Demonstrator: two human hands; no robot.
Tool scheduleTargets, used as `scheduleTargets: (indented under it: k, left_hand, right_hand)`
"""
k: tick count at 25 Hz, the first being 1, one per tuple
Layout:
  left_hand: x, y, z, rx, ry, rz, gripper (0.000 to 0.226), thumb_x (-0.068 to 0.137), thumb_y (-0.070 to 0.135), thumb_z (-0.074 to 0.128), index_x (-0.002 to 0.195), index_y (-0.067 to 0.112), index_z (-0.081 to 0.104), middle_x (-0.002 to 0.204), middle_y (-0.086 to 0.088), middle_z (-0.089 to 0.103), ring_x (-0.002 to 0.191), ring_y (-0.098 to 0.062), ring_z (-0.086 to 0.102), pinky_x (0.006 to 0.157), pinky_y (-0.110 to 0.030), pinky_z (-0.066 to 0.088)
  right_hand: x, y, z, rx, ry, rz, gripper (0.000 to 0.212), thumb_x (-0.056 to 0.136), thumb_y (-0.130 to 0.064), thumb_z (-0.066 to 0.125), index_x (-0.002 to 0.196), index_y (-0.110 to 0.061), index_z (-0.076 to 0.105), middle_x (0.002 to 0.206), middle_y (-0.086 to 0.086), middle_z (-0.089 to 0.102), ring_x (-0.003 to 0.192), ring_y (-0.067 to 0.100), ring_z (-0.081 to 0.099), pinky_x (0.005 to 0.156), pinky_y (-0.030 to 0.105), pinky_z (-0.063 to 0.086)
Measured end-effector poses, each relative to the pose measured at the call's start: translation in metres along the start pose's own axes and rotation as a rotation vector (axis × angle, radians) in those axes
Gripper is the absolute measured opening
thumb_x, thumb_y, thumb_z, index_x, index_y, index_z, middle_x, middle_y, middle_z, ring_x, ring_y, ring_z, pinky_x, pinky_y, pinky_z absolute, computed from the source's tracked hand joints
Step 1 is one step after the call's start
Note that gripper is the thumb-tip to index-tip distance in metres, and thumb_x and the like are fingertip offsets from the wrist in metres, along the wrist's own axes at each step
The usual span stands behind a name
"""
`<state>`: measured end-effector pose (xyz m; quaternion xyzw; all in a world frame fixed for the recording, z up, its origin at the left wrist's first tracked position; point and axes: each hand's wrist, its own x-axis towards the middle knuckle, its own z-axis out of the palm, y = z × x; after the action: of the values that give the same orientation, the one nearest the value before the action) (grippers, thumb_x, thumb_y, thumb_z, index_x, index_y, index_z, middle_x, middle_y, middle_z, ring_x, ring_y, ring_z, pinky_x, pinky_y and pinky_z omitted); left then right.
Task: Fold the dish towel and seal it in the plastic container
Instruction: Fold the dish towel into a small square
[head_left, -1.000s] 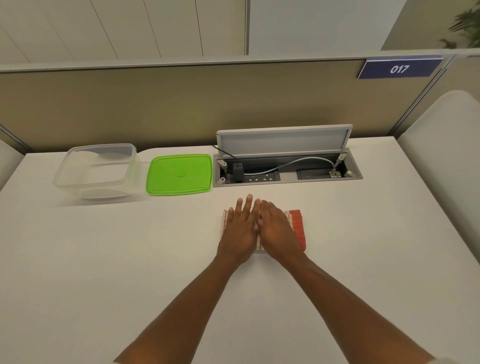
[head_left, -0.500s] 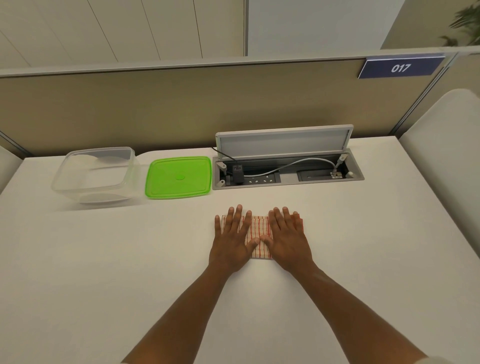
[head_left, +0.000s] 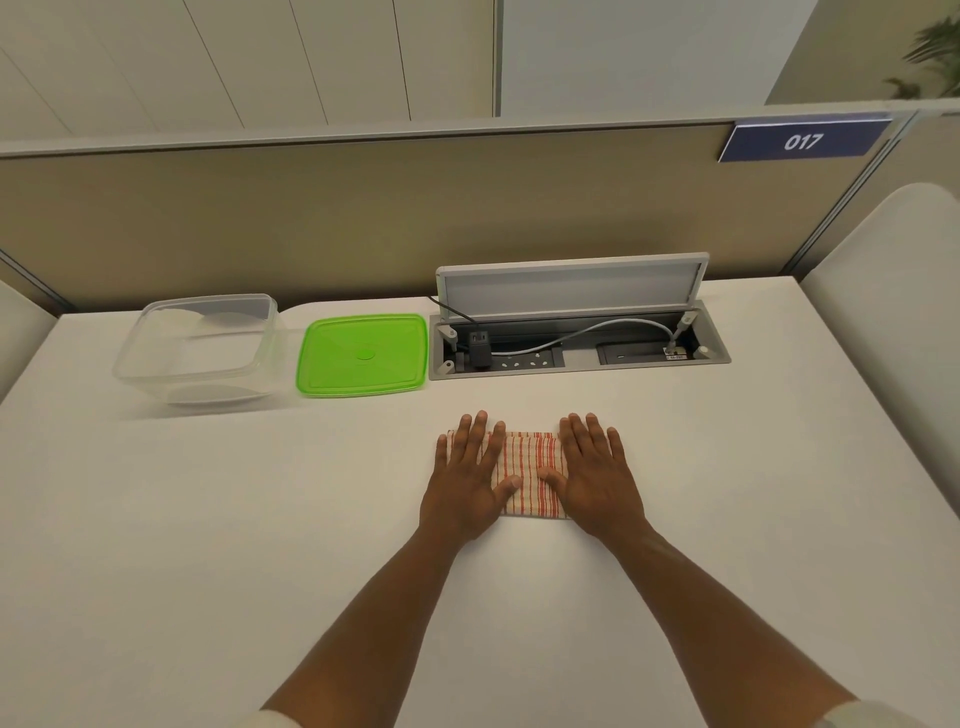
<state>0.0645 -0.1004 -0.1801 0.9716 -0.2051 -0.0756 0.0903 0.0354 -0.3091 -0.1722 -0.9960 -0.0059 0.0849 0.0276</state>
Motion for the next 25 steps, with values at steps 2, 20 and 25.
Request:
scheduleTargets:
  k: [2, 20, 25]
  left_hand:
    - [0.002, 0.0, -0.004, 0.013, -0.03, 0.012, 0.079, 0.092, 0.069, 0.018, 0.156, 0.029, -0.005, 0.165, -0.003, -0.013, 0.151, -0.024, -0.016, 0.122, -0.051, -0.005]
    - [-0.015, 0.007, -0.044, -0.506, 0.243, -0.611, 0.033, 0.096, 0.037, 0.047, 0.119, 0.016, 0.057, 0.117, -0.006, 0.066, 0.105, -0.026, 0.063, 0.092, -0.043, 0.052]
    - [-0.013, 0.01, -0.044, -0.504, 0.127, -0.743, 0.046, 0.092, 0.044, 0.055, 0.121, 0.01, 0.055, 0.12, -0.01, 0.065, 0.109, -0.03, 0.063, 0.09, -0.04, 0.049]
  right_hand:
    - [0.0, -0.001, -0.003, 0.009, -0.011, -0.005, 0.103, 0.073, -0.076, -0.02, 0.155, -0.016, -0.002, 0.165, 0.005, -0.004, 0.151, 0.026, -0.009, 0.122, 0.049, -0.003]
    - [-0.014, 0.014, -0.051, 0.811, 0.19, 0.77, 0.059, 0.089, -0.031, 0.06, 0.137, -0.004, 0.039, 0.129, 0.018, 0.06, 0.116, 0.038, 0.058, 0.095, 0.049, 0.049]
    - [-0.021, 0.007, -0.048, 0.771, 0.069, 0.784, 0.053, 0.085, -0.029, 0.067, 0.126, -0.002, 0.046, 0.12, 0.018, 0.061, 0.108, 0.036, 0.062, 0.081, 0.04, 0.05]
